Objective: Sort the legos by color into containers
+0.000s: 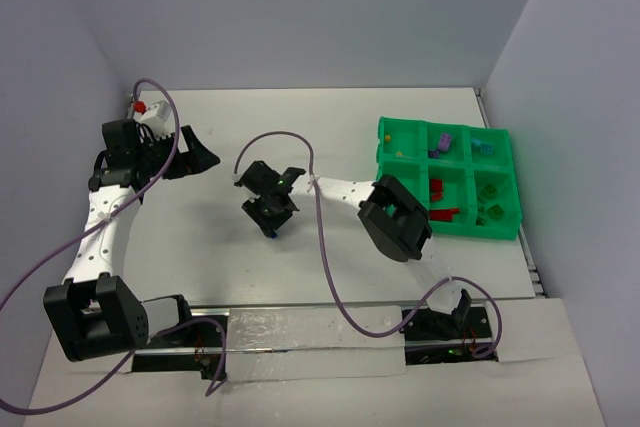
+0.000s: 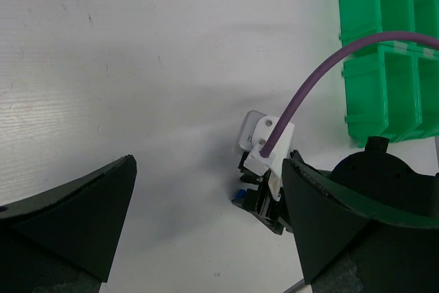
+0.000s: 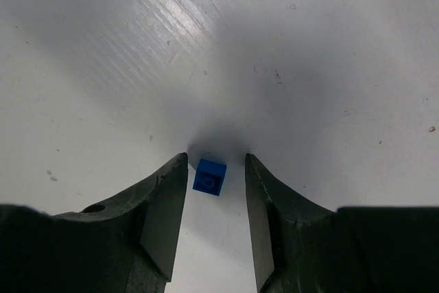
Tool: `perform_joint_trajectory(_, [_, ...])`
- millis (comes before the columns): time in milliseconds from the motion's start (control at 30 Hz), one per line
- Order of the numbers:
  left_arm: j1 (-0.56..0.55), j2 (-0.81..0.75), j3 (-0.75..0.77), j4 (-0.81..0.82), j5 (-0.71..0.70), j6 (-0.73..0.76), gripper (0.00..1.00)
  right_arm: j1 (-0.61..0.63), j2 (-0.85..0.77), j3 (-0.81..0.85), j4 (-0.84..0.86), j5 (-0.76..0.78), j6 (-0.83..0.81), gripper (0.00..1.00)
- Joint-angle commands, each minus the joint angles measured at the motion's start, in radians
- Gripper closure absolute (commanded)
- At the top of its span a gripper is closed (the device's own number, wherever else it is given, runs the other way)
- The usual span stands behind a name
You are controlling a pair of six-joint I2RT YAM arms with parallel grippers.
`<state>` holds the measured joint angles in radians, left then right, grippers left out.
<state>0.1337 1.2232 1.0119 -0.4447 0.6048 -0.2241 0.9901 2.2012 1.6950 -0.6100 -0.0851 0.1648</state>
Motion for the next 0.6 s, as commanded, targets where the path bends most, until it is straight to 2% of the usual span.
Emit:
perform_joint_trajectory(0, [0.006,-0.011,0.005,0.027,-0.004,0.008,0.03,0.002,-0.008,-0.044,-0.028,-0.004,0.019,0.54])
perform_joint_trajectory(567, [0.007,-0.011,0.001,0.029,-0.010,0.020,0.03,0.059,-0.020,-0.077,-0.019,0.082,-0.005,0.61])
